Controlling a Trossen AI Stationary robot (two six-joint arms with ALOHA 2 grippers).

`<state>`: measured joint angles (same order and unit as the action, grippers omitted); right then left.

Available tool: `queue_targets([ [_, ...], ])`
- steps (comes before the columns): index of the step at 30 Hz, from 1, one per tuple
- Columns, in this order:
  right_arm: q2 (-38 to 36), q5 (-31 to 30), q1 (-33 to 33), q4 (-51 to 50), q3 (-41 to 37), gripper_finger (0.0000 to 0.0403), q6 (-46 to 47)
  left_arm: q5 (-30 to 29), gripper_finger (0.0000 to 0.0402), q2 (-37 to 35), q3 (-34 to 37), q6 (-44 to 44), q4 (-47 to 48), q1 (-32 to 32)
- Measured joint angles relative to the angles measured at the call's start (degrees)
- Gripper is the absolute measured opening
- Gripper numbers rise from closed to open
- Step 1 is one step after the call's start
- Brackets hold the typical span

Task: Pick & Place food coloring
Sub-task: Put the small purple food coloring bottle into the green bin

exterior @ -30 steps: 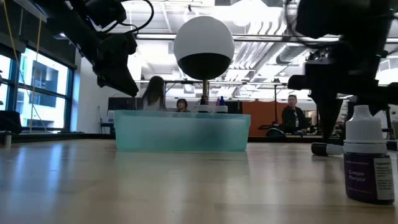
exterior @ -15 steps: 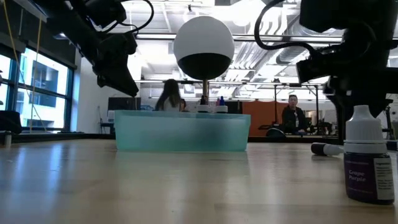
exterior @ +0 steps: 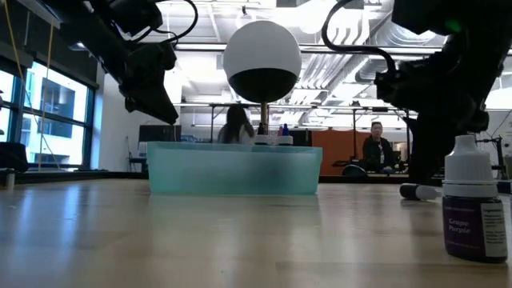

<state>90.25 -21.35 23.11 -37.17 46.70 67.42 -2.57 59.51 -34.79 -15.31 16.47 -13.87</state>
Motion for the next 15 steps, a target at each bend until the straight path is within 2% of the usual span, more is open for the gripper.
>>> queue_targets([
  [12,0.24,-0.78,0.2,4.11,-5.24,0.0113,1.03,0.0,0.0124,0.0,-0.02,0.0,0.11,0.02],
  [15,0.12,-1.52,0.22,5.94,-6.6,0.0113,-1.15,0.0,0.0124,0.01,0.0,0.0,0.08,0.02],
])
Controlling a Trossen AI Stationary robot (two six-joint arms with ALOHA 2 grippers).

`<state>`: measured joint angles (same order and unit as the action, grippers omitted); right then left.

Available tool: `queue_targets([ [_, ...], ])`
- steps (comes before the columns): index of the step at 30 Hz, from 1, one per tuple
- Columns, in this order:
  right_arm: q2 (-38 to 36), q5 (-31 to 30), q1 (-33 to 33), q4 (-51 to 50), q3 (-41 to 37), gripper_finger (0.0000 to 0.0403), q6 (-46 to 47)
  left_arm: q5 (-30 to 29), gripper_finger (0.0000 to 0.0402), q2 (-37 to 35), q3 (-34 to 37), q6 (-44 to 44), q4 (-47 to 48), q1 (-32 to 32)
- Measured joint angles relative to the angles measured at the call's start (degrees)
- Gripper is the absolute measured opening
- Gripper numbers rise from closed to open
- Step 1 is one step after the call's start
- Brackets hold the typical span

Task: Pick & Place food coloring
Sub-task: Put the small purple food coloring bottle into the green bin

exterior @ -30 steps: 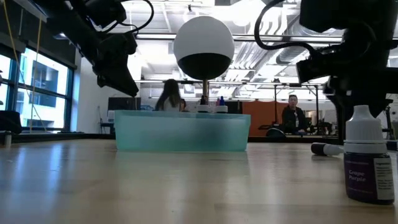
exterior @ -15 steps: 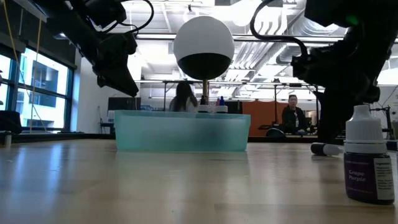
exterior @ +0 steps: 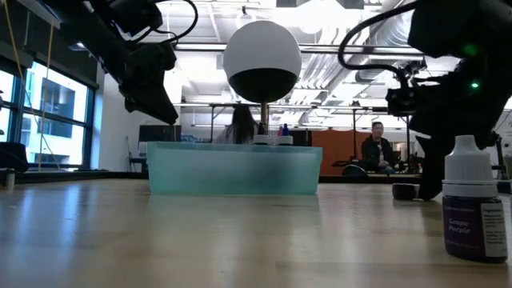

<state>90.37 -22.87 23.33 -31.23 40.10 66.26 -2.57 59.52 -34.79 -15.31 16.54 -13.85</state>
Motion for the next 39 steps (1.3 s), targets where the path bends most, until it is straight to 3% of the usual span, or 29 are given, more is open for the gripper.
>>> queue_targets([
  [10,-0.07,-4.16,0.02,5.57,-2.69,0.0113,-20.53,0.02,0.0124,0.01,0.0,0.01,-0.01,-0.02],
  [30,0.06,-3.53,2.65,5.22,-2.64,0.0073,-16.77,0.02,0.0124,-0.01,-0.02,0.0,-0.01,-0.02],
  [34,0.1,1.12,2.38,-1.36,1.42,0.0073,-17.91,0.02,0.0124,0.01,0.0,0.0,-0.12,0.0],
  [39,0.15,2.63,0.09,-14.76,13.81,0.007,-25.5,0.02,0.0124,0.0,-0.01,0.0,-0.12,-0.02],
])
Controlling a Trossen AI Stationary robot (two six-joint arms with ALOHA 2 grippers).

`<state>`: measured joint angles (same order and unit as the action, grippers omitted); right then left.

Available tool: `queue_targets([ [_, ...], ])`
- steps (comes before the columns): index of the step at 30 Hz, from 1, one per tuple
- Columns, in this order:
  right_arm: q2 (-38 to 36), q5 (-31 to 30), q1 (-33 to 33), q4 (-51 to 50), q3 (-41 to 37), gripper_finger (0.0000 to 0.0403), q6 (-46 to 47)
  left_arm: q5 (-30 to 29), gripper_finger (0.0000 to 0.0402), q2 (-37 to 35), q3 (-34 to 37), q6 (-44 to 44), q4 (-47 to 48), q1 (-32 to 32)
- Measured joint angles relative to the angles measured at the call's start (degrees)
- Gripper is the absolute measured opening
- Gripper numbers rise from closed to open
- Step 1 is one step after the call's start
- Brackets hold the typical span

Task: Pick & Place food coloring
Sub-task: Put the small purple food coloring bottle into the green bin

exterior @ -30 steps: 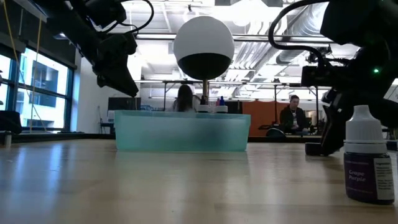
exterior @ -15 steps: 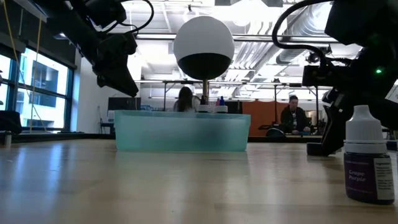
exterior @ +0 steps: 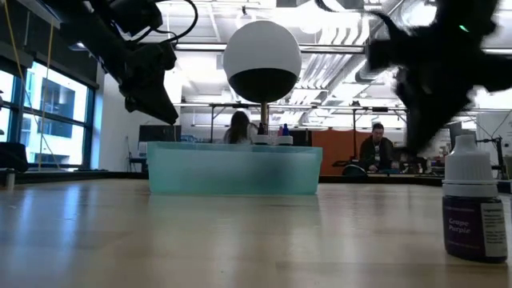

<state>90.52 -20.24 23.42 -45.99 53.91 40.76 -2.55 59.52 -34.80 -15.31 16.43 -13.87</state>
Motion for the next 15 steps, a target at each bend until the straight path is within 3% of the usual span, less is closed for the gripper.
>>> queue_targets([
  [5,0.19,-3.55,-3.68,-1.5,12.06,0.007,-14.06,0.0,0.0124,0.01,0.01,0.04,0.0,0.0],
  [8,0.39,-6.56,-7.33,-1.14,17.49,0.007,-14.91,0.0,0.0124,-0.01,0.0,0.38,-0.02,0.01],
  [12,0.37,-0.7,-14.08,3.14,21.15,0.0071,-7.09,0.47,0.0124,-0.01,0.01,1.48,-0.04,0.02],
  [15,0.37,6.89,-17.93,8.33,20.69,0.0075,-0.69,5.15,0.0124,0.0,0.01,6.71,-0.29,0.02],
])
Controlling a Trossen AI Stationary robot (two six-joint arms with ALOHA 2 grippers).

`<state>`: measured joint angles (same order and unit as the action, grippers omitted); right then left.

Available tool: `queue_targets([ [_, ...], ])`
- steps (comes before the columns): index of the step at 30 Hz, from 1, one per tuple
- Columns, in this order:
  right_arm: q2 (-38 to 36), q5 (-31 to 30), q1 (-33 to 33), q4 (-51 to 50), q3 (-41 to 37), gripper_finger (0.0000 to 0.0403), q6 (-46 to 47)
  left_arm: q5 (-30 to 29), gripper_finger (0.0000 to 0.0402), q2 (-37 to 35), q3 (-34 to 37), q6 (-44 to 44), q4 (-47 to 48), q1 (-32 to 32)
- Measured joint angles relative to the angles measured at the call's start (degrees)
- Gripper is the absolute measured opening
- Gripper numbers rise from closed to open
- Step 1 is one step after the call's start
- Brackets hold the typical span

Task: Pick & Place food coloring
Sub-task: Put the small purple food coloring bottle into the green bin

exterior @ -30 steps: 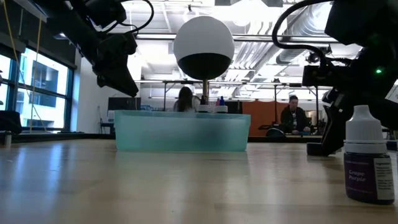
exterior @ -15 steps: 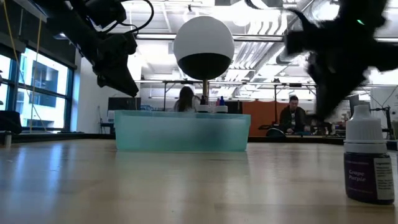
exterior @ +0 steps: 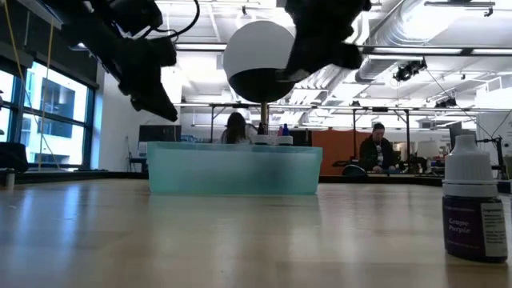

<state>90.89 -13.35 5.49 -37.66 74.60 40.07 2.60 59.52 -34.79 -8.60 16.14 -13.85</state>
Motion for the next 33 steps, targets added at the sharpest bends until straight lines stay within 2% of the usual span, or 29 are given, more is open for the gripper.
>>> queue_targets([
  [4,0.0,11.67,-4.26,6.99,-3.52,0.0074,3.37,6.99,0.0124,0.01,0.0,5.29,-3.18,1.12],
  [10,0.0,20.6,-7.31,18.75,-10.95,0.0075,8.03,5.62,0.0124,1.15,0.0,14.94,-16.43,8.31],
  [16,0.0,25.3,-7.79,31.17,-15.44,0.0076,10.06,-4.08,0.0124,7.53,-0.02,24.45,-33.39,14.88],
  [20,-0.04,25.95,-7.71,32.8,-15.37,0.0075,7.54,-9.13,0.0124,13.2,-0.04,24.87,-41.37,15.79],
  [22,-0.04,25.96,-7.68,32.78,-15.34,0.0075,6.99,-9.11,0.0124,15.67,-0.04,24.85,-44.08,15.79],
  [26,-0.04,25.96,-7.73,32.82,-15.29,0.0075,5.88,-5.16,0.0124,19.07,-0.04,24.85,-46.99,15.76],
  [33,-0.04,27.03,-7.71,32.97,-15.29,0.0075,4.56,-2.44,0.0125,21.8,-0.04,27.93,-50.02,15.74],
])
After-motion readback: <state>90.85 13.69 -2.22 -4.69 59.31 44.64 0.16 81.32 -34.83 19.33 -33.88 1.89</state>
